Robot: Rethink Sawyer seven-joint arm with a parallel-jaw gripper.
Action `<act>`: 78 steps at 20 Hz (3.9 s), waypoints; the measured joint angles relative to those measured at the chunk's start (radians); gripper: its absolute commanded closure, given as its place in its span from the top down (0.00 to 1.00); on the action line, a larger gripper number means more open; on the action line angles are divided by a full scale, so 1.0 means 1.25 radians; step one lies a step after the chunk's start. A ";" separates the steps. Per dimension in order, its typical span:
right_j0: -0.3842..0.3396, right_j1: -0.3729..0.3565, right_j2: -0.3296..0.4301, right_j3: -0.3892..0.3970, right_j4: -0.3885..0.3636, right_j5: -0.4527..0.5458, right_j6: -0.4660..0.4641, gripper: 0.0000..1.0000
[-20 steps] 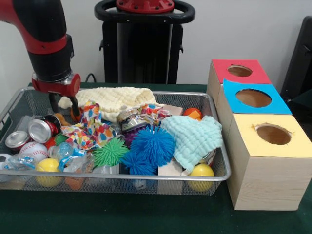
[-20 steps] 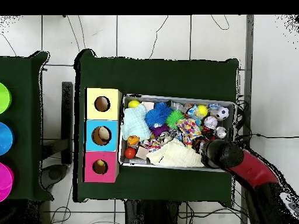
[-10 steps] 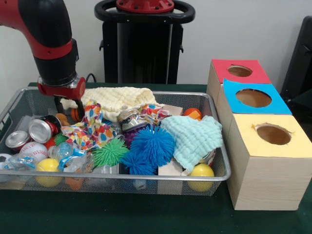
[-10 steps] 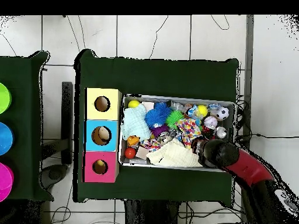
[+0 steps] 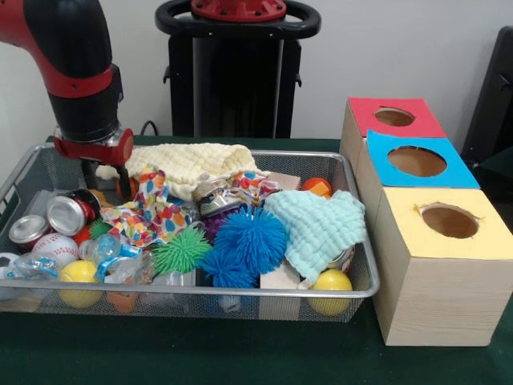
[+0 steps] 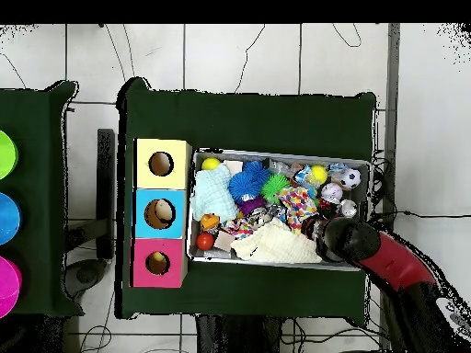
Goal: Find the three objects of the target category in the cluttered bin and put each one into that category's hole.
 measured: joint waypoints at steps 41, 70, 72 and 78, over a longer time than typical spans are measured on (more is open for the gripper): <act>0.019 0.042 -0.024 -0.078 -0.029 0.000 0.000 0.00; 0.038 -0.117 -0.039 -0.029 -0.044 0.072 0.000 0.00; 0.042 -0.132 -0.041 -0.026 -0.044 0.087 0.000 0.00; 0.065 -0.197 -0.058 0.001 -0.044 0.136 0.000 0.00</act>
